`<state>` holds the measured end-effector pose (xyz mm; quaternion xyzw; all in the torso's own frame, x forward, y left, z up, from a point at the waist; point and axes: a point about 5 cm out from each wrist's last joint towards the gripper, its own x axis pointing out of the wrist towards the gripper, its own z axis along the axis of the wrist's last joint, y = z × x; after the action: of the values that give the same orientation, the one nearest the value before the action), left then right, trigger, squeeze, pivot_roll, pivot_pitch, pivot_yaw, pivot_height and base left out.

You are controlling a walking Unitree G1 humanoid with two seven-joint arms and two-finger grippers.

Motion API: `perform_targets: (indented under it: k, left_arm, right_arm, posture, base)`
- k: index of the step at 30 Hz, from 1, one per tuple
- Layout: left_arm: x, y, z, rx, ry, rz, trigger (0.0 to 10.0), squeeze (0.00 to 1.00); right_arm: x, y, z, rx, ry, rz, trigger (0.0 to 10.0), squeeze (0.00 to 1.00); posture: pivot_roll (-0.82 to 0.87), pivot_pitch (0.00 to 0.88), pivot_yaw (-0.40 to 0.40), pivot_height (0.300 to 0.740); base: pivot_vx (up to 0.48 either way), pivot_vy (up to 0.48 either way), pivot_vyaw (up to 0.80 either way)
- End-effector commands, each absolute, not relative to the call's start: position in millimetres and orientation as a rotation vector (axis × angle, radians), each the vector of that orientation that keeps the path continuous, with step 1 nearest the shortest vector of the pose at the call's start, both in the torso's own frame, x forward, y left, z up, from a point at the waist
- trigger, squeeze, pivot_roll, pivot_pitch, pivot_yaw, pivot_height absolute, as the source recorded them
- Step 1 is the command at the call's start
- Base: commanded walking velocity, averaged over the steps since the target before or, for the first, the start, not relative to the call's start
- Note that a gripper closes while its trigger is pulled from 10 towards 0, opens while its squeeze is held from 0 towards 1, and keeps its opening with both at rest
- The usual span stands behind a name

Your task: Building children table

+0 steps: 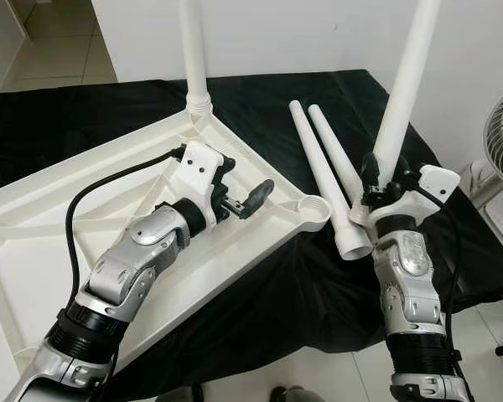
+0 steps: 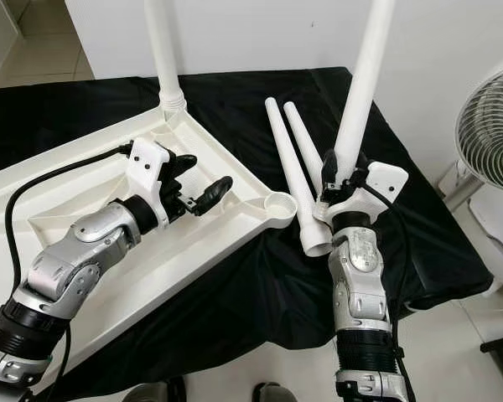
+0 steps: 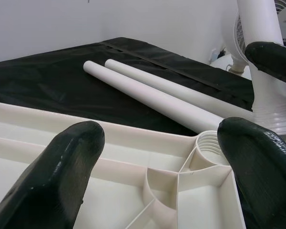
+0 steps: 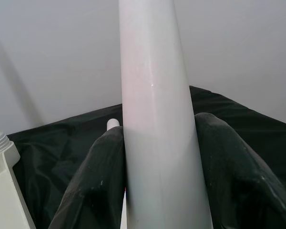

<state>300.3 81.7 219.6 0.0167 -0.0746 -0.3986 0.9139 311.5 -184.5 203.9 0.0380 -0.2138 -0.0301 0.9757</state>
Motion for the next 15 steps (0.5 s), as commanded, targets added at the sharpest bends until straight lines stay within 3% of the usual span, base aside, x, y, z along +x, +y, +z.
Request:
perform_targets:
  k: [1, 15]
  left_arm:
    - [292.5, 75.5, 219.1, 0.050, -0.137, -1.018, 10.0, 0.00]
    - [295.7, 76.0, 229.5, -0.024, -0.126, -1.030, 10.0, 0.00]
  right_arm:
    - [308.8, -181.3, 194.9, 0.076, -0.386, -0.039, 10.0, 0.00]
    - [306.0, -163.9, 190.7, 0.062, -0.362, 0.055, 10.0, 0.00]
  posture:
    - [-0.11, 0.186, 0.041, 0.740]
    - [-0.04, 0.175, 0.036, 0.740]
  base:
    - [0.000, 0.000, 0.00]
    - [0.000, 0.000, 0.00]
